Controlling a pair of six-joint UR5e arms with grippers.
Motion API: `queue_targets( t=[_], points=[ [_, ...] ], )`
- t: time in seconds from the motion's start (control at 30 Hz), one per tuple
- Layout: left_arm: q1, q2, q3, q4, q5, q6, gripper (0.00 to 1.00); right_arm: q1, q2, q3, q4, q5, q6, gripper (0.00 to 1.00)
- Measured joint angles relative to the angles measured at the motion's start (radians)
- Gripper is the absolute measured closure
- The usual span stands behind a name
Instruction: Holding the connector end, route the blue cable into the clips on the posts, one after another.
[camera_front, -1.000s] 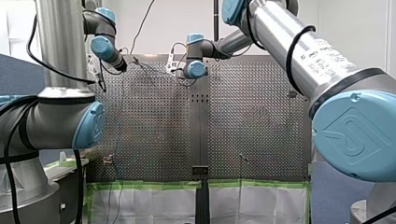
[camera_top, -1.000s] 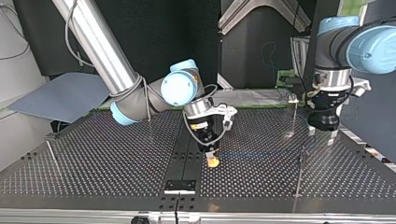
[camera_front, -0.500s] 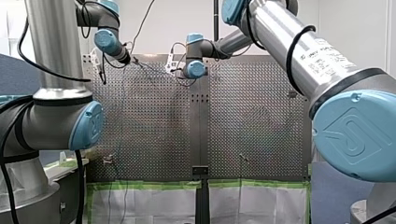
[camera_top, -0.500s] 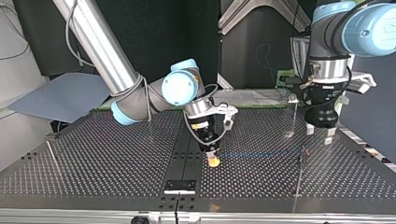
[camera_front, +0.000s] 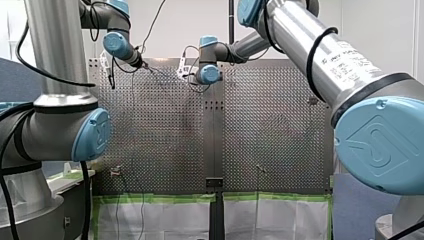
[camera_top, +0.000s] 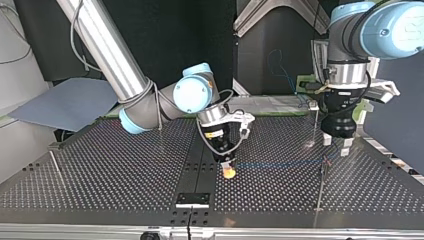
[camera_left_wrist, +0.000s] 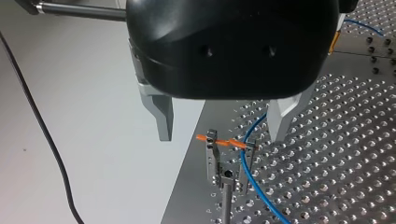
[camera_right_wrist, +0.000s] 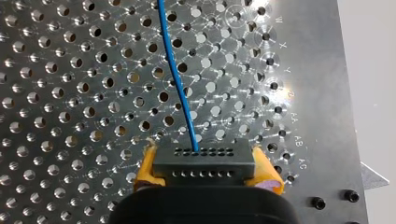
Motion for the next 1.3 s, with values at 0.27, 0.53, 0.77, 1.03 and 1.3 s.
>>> queue_targets(
  t=[0.27, 0.53, 0.77, 1.03, 1.3],
  points=[
    [-0.007, -0.021, 0.0, 0.001, 0.0, 0.008, 0.0, 0.0, 0.0, 0.0, 0.003, 0.0, 0.0, 1.0],
    [-0.008, -0.024, 0.0, 0.001, 0.0, 0.008, 0.0, -0.002, 0.0, 0.0, 0.004, 0.0, 0.0, 1.0],
    [-0.01, -0.024, 0.0, -0.001, 0.0, 0.008, 0.0, -0.003, 0.0, 0.0, 0.006, 0.0, 0.001, 1.0],
    [-0.015, -0.024, 0.0, 0.001, -0.001, 0.008, 0.0, -0.004, 0.0, 0.0, 0.009, 0.0, 0.001, 1.0],
    [-0.017, -0.024, 0.0, -0.001, -0.001, 0.008, 0.0, -0.004, 0.0, 0.001, 0.011, 0.0, 0.001, 1.0]
  ],
)
